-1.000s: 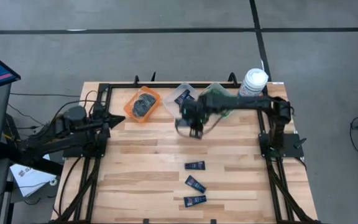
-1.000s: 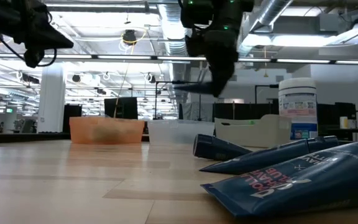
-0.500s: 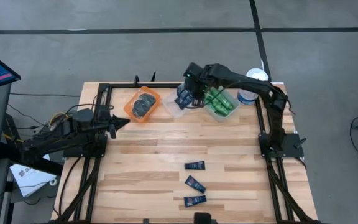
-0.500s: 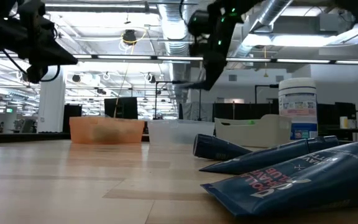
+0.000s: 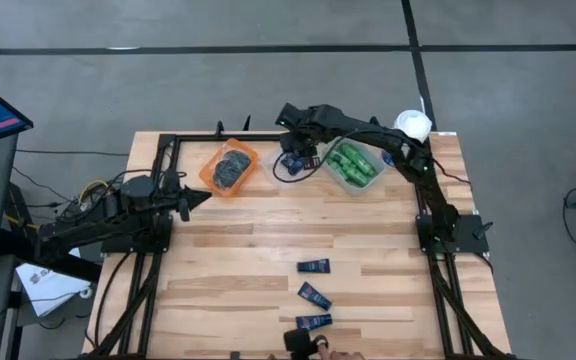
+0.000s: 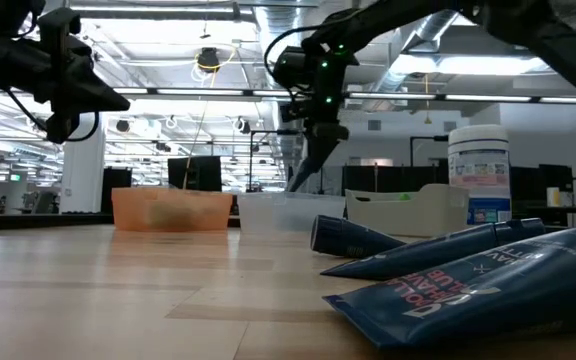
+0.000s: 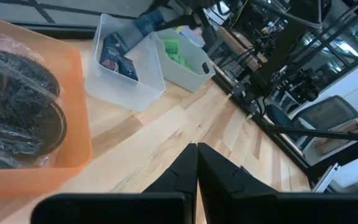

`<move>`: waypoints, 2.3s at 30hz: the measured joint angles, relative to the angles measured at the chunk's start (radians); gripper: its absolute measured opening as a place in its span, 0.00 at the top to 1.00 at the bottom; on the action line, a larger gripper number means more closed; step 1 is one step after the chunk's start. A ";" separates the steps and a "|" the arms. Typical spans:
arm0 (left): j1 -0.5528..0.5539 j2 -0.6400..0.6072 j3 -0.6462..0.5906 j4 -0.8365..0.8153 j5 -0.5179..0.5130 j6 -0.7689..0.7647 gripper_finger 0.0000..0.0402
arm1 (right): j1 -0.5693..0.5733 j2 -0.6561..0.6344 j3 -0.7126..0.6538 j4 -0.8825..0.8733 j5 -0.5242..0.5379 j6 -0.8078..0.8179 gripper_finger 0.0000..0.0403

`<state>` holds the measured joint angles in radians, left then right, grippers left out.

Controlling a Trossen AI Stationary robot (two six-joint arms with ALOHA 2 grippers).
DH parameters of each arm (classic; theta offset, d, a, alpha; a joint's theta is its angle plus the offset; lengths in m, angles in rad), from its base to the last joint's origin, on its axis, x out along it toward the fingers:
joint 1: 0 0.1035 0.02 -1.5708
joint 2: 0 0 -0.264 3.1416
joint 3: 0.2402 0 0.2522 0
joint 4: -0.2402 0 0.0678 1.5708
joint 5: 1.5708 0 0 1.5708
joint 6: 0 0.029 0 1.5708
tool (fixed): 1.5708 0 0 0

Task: Pick & Place Travel size toiletries
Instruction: Put the dark blue shave cream into the transparent bin

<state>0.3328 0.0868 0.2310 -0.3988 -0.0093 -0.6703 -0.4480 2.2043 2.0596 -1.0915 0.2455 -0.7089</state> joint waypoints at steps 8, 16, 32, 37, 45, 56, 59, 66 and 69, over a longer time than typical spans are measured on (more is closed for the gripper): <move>0.000 0.000 0.000 0.006 0.000 -0.008 0.99 | 0.017 0.041 0.059 -0.008 -0.010 -0.069 0.72; 0.000 0.000 0.000 0.013 -0.001 -0.016 0.99 | 0.029 0.036 0.059 -0.007 -0.030 -0.043 0.82; 0.000 0.000 0.001 0.050 0.032 0.179 0.99 | 0.234 -0.167 0.046 -0.275 -0.356 0.420 0.50; 0.000 0.000 0.001 0.054 0.031 0.245 0.99 | 0.351 -0.160 0.045 -0.241 -0.355 0.492 0.49; 0.000 0.000 0.001 0.058 0.027 0.320 0.99 | 0.472 -0.095 0.043 -0.190 -0.352 0.630 0.50; -0.002 0.003 -0.201 0.386 0.112 0.243 0.99 | 0.570 -0.089 0.043 -0.186 -0.349 0.725 0.48; -0.006 0.024 -0.223 0.484 0.140 0.247 0.99 | 0.599 -0.089 0.035 -0.164 -0.334 0.739 0.48; -0.006 0.065 -0.224 0.482 0.140 0.273 0.99 | 0.644 -0.090 -0.115 -0.068 -0.323 0.789 0.48; -0.006 0.085 -0.224 0.483 0.139 0.273 0.99 | 0.656 -0.088 -0.198 -0.009 -0.323 0.802 0.48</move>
<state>0.3264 0.1720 0.0071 0.0841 0.1299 -0.3973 0.2075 2.1162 1.8611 -1.1004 -0.0773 0.0931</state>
